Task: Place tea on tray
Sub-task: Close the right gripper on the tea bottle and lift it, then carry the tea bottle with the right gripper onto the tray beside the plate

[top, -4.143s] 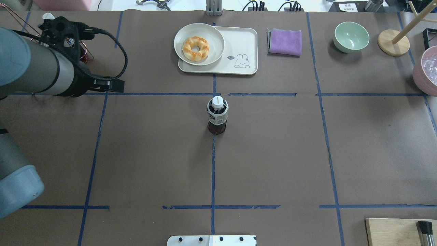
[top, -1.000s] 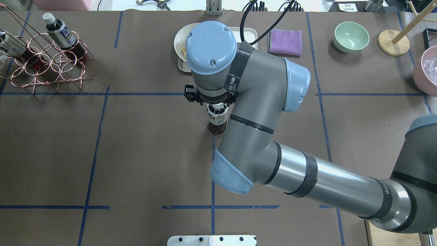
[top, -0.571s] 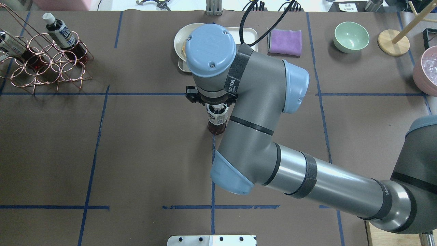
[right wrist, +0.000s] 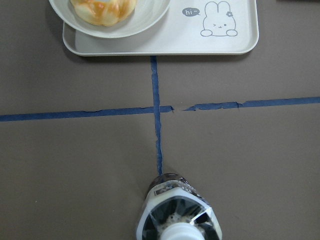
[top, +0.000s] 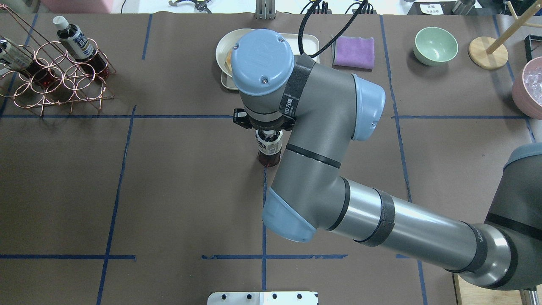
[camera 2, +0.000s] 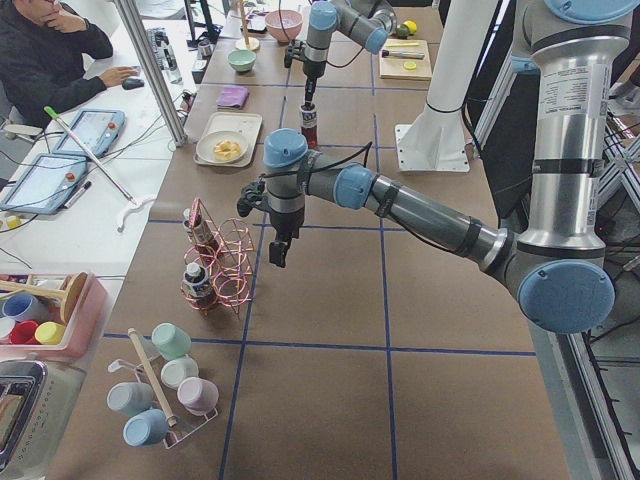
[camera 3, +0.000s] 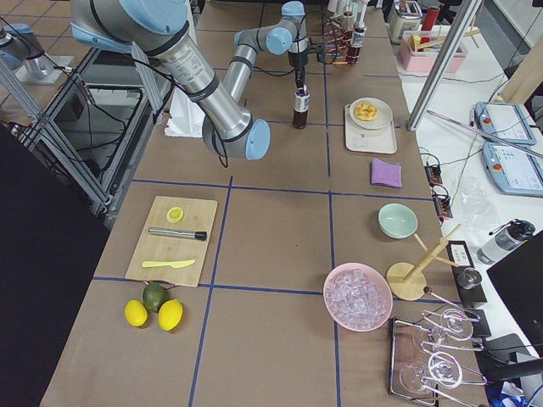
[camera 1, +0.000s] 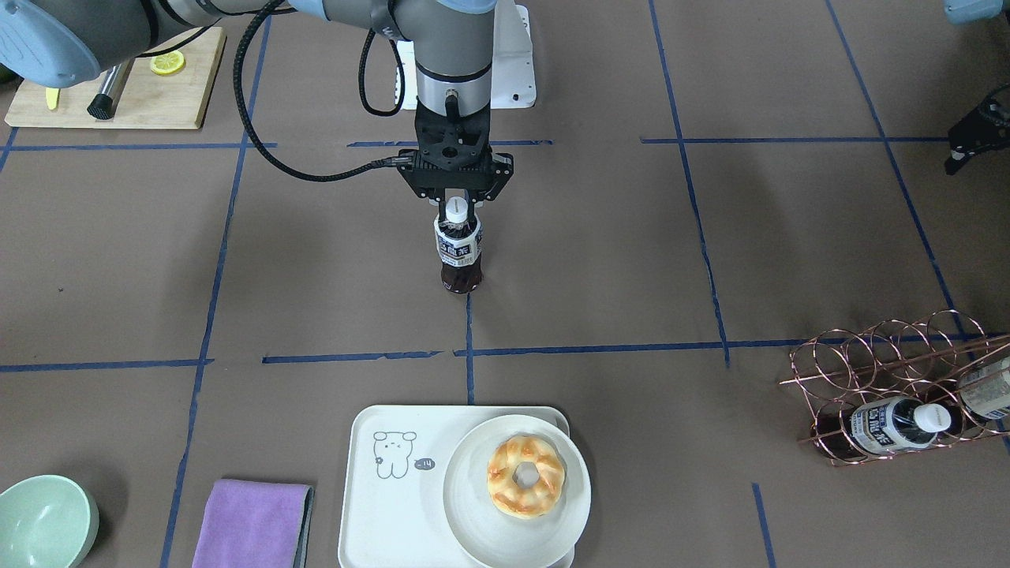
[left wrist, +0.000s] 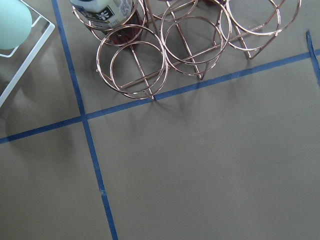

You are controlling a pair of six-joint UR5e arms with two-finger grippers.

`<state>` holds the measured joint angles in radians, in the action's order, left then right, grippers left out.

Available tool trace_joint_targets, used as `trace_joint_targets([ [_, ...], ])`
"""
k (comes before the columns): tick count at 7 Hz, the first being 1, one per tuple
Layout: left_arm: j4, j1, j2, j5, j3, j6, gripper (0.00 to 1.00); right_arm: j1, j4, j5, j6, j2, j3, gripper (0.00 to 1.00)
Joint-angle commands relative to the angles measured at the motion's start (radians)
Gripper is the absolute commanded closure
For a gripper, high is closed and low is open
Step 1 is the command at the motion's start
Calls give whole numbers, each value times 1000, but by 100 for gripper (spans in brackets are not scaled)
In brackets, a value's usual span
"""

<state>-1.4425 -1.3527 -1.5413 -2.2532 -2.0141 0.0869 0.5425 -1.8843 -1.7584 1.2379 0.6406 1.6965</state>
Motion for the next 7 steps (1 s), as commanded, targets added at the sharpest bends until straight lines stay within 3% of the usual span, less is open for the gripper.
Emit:
trace_joint_targets([
  [1, 1, -2, 0, 0, -2, 1, 0, 22, -42, -6, -5, -18, 34, 100],
  [5, -1, -6, 41, 1, -6, -3, 0, 157, -7, -10, -133, -33, 6, 100],
  [7, -1, -6, 41, 1, -3, -3, 0, 219, 147, -12, -158, -59, -154, 100],
])
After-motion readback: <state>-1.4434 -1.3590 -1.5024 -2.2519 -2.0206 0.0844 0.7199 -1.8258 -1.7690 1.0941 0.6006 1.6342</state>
